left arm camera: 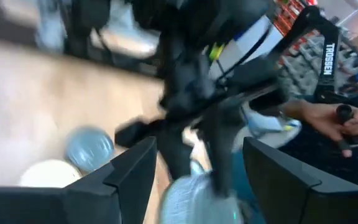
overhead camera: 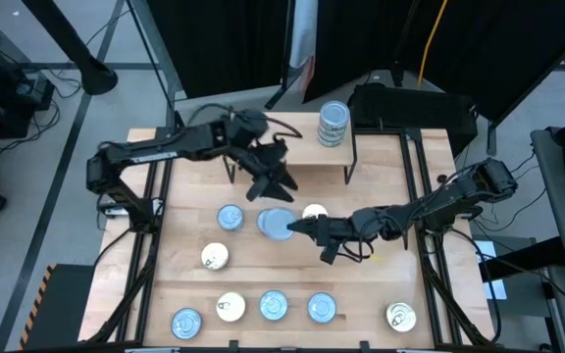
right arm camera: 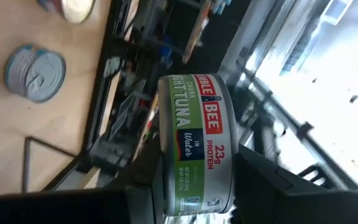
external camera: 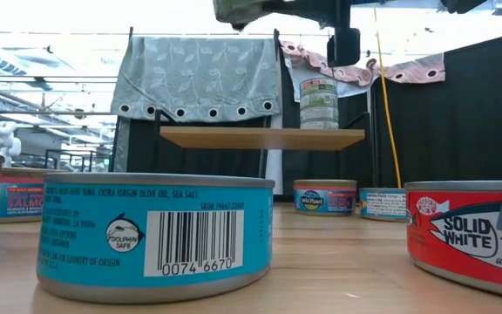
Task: Stack canned seafood by type on shelf
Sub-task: Stack the green tuna can on top of the other green tuna cans on the shelf
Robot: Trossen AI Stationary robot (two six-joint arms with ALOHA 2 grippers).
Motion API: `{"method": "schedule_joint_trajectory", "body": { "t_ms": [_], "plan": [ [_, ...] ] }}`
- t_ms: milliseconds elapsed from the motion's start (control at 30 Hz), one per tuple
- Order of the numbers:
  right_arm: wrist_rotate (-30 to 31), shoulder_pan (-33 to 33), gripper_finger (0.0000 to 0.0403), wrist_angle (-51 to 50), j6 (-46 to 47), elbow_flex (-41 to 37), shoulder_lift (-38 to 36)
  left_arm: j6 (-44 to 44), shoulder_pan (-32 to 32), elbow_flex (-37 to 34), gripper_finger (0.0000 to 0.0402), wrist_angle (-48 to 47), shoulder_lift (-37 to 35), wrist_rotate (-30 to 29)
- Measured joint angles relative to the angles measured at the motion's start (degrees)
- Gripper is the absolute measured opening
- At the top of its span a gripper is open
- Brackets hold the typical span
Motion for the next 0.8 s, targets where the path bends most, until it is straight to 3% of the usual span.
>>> {"method": "schedule_joint_trajectory", "body": {
  "t_ms": [233,367,500,600,700,800],
  "plan": [
    [17.4,-0.6,0.0125,3.6,0.2,0.0,-3.2,7.9,-2.7,2.3,0.0237,-2.9,-12.0,-13.9],
    [24.3,-3.3,0.0125,4.3,0.2,0.0,-10.3,10.6,-9.4,2.3,0.0238,-11.8,-18.0,-29.2],
    [24.5,-9.5,0.0126,3.8,1.7,0.0,-18.6,9.2,-18.3,0.4,0.0238,-16.9,-19.9,-50.7],
    [21.1,-16.0,0.013,-1.7,5.7,0.0,-24.0,4.5,-22.9,-4.1,0.0238,-16.8,-19.8,-64.6],
    [14.1,-23.5,0.0133,-9.4,12.4,0.0,-27.1,-0.5,-25.3,-10.4,0.0238,-15.7,-19.8,-74.3],
    [8.2,-30.6,0.0134,-16.6,18.1,0.0,-27.9,-4.4,-26.0,-17.4,0.0238,-13.4,-19.7,-80.1]
  ]
}}
